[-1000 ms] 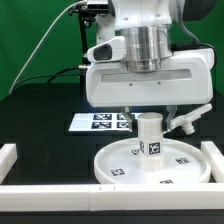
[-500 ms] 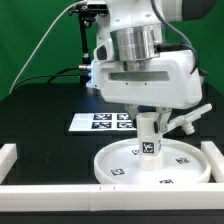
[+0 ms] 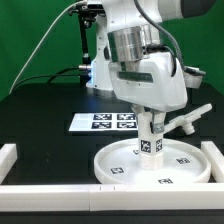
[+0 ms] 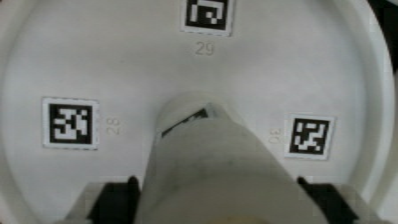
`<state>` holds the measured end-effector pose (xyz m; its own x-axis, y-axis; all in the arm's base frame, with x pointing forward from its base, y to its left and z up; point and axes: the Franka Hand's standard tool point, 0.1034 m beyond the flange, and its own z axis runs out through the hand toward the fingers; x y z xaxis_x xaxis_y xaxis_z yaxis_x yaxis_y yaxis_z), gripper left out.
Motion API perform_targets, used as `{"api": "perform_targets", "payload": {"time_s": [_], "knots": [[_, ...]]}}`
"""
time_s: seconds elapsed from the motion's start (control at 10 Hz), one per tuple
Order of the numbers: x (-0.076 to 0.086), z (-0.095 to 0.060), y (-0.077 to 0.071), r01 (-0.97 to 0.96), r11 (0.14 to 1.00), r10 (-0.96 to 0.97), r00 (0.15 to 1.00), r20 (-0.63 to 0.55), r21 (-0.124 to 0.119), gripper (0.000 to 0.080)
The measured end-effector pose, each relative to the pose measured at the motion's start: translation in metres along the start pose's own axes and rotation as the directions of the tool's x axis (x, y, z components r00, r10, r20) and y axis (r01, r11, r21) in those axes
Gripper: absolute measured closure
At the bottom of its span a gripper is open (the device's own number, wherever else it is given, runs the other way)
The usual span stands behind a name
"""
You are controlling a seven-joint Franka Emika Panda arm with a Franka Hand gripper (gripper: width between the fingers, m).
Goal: Assemble round table
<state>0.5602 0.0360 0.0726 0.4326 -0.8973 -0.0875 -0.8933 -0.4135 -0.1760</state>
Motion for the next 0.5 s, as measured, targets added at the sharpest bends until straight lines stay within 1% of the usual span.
{"api": "perform_targets", "payload": {"time_s": [0.1,0.2,0.3,0.4,0.5], "knots": [[-0.0007,-0.0013,-0.0024,0.124,0.992,-0.124,0.992,0.011,-0.003,0.0218],[-0.0023,-0.0025,-0.0052,0.309,0.951,-0.309,0.951,0.013,-0.006,0.0218],[-0.0031,-0.0029,-0.0057,0.476,0.879,-0.476,0.879,0.023,-0.01,0.0169],[-0.0035,-0.0022,-0.0043,0.566,0.824,-0.566,0.824,0.032,-0.009,0.0155],[-0.0033,-0.002,-0.0044,0.591,0.807,-0.59,0.807,0.031,-0.008,0.0151]]}}
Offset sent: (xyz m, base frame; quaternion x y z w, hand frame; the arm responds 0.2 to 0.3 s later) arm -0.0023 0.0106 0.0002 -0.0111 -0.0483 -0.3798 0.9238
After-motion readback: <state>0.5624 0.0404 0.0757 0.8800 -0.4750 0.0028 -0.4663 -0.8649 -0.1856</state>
